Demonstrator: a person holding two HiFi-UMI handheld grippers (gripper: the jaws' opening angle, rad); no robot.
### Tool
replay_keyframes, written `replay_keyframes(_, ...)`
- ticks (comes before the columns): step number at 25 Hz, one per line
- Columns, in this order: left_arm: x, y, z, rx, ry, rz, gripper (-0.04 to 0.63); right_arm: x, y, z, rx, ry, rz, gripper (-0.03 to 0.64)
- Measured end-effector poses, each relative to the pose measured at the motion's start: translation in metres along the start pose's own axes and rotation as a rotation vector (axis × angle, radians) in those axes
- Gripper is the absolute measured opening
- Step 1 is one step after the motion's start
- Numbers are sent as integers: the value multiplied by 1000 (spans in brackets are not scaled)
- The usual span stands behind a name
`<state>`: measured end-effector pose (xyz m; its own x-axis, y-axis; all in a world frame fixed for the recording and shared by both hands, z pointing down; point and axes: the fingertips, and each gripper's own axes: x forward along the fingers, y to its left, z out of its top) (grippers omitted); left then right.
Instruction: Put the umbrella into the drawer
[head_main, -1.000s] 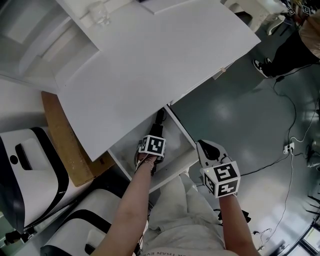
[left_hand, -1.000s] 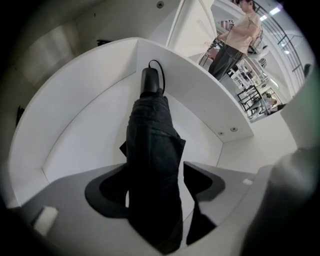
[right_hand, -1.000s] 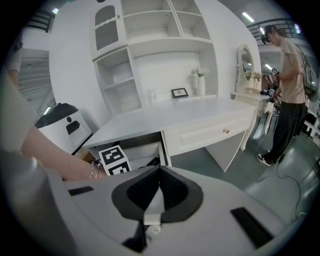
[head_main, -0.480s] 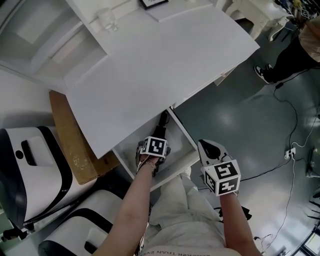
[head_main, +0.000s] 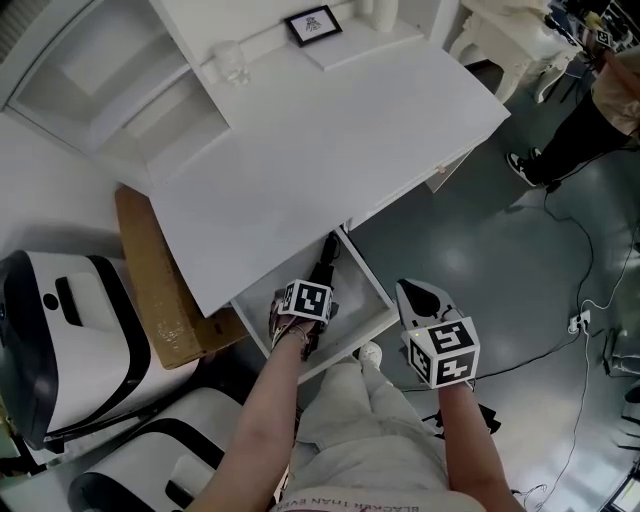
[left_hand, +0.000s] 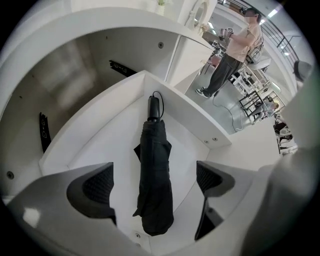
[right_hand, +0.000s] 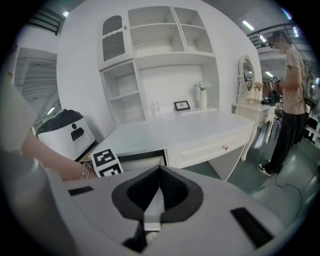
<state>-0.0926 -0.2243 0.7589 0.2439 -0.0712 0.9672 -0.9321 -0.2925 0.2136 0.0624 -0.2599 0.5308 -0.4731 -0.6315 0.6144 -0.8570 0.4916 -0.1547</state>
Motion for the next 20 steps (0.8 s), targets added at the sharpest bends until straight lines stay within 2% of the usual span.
replay_keyframes(13,-54,-5,17,27,-104,34,499,-14,4,35,1,-88,14,8)
replay_keyframes(20,-86,-11,30,47,-189,58,499,-26,7,53,-16,-137,22,8)
